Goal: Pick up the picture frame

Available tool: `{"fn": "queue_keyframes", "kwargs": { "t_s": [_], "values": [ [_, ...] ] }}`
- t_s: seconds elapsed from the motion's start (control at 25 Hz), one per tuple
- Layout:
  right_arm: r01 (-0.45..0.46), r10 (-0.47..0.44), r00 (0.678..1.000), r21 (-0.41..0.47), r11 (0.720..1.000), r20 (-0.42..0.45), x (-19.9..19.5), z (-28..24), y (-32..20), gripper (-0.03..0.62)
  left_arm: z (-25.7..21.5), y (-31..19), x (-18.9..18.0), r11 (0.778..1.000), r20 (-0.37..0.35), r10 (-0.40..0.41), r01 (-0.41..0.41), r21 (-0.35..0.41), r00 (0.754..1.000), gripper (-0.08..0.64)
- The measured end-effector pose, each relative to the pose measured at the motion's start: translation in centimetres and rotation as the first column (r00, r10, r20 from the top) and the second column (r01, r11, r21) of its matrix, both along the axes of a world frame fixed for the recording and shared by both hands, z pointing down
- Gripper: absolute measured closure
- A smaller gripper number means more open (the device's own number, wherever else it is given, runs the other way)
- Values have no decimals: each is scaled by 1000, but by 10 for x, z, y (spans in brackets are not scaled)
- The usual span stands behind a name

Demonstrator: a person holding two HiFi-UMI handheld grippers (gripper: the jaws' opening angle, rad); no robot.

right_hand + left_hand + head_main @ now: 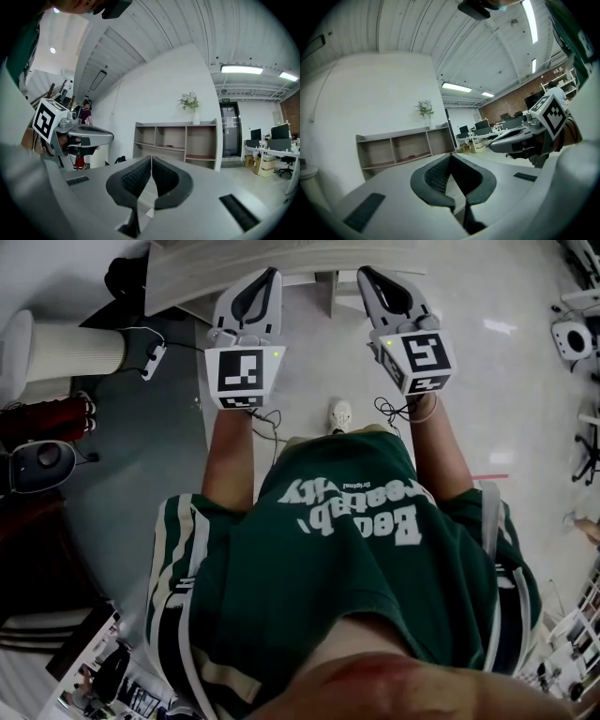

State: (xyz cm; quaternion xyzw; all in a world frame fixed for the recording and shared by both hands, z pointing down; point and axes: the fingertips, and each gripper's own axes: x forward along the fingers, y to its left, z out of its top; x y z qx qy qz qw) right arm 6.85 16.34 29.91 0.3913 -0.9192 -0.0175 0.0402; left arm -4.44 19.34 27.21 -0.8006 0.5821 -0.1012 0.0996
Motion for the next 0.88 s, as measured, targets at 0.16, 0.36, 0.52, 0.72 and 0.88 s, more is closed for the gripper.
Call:
{"fn": "queue_keyframes", "kwargs": {
  "t_s": [0.16,0.36,0.52,0.72,0.88],
  "values": [
    [4,-4,1000,-2,1000,-4,1,3,-26,558,2,-25,1,1000,4,-5,5,1,1000,541],
    [4,-4,1000,10,1000,0,6,-5,-55,558,0,-56,8,1000,4,4,-4,0,1000,541],
    [5,-5,1000,1,1000,-6,12,1,-74,558,2,-78,15,1000,-2,5,-5,-2,1000,541],
    [7,-7,1000,1,1000,-6,17,6,-91,558,5,-97,21,1000,56,12,-13,7,998,541],
    [-5,5,1000,-3,1000,3,21,3,-106,558,3,-110,19,999,-5,27,-28,-17,1000,541]
  ]
}}
